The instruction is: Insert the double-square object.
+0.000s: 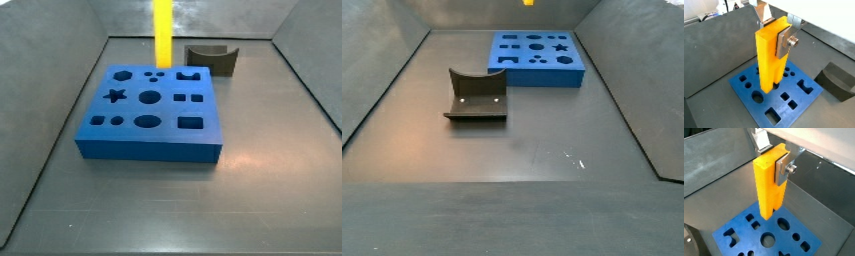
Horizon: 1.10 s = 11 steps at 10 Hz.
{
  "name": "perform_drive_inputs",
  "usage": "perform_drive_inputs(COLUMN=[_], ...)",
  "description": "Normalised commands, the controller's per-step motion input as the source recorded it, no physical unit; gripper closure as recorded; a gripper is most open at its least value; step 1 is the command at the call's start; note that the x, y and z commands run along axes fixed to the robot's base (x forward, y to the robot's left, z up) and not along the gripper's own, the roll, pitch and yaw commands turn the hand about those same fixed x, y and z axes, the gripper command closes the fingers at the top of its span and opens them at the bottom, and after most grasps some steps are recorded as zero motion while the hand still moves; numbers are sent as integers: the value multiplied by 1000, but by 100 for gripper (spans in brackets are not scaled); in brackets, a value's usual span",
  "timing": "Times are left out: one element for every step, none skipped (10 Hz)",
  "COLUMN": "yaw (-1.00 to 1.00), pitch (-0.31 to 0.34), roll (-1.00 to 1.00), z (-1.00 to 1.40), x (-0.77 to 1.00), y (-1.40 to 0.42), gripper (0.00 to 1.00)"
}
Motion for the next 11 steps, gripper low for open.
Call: perform_drive_inputs(yaw=[0, 0, -14, -63, -177, -291, -534, -614, -591, -580, -566], pitch=[-56, 0, 20, 50, 47, -1, -86, -61, -37, -4, 0], roll=[-37, -43, -196, -183, -146, -50, -7, 0, 9, 76, 137], z=[-223, -403, -709, -769, -554, -249, -137, 0, 14, 134, 217], x=[0, 226, 537, 551, 694, 789, 566, 483, 497, 489, 406], y=[134, 403, 760, 714, 546, 131, 0, 0, -43, -66, -17], gripper=[100, 100, 100, 100, 100, 100, 100, 100, 100, 100, 100])
